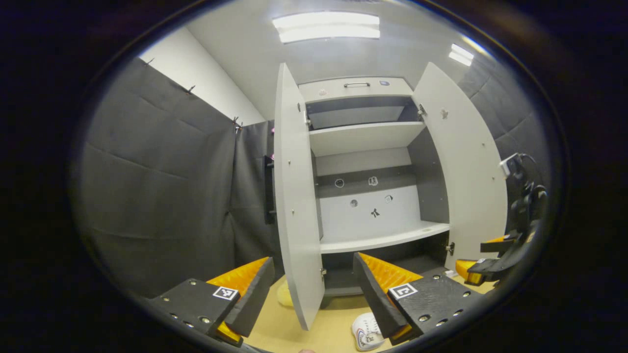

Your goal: Grab one shoe with the right hand and put it into the shoe cabinet, grab the other shoe with the left hand and put it into the shoe cabinet; then close the right door with the right hand and the left door with the left hand.

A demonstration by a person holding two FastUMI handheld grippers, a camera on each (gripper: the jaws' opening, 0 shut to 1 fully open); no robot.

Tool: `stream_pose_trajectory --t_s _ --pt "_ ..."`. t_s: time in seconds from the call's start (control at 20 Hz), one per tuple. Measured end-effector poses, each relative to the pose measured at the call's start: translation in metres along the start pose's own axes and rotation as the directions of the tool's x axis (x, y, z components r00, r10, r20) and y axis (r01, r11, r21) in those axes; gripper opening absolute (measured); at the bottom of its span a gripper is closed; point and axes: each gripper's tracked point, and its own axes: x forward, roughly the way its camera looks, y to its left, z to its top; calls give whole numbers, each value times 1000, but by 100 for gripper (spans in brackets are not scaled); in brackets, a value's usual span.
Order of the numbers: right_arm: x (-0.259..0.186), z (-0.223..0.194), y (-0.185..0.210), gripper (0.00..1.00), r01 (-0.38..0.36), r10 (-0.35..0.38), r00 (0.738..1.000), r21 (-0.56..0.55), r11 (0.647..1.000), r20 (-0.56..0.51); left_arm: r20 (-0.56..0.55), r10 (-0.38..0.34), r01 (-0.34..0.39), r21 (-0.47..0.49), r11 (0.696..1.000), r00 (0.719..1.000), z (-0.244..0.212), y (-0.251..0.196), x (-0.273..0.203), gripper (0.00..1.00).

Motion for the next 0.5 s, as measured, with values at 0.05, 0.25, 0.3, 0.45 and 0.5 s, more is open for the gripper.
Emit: stream_pose_trajectory --t_s 0.05,0.25,0.3,0.45,0.5 --pt "8 -10 2 98 -14 14 999 1 1000 -32 1 4 -4 6 1000 1000 1 -1 2 95" --pt "35 -52 11 98 -64 64 986 2 998 -157 -9 23 -22 23 999 1000 1 -3 7 95" --pt "40 -62 13 99 -71 70 981 -2 997 -182 -10 28 -28 27 999 1000 1 -3 8 95" --pt "54 -89 19 98 -95 91 964 -4 995 -250 -11 50 -49 44 998 999 1 0 10 95" --pt "58 -97 22 98 -105 101 956 1 995 -275 -13 58 -58 48 997 998 0 2 11 95"
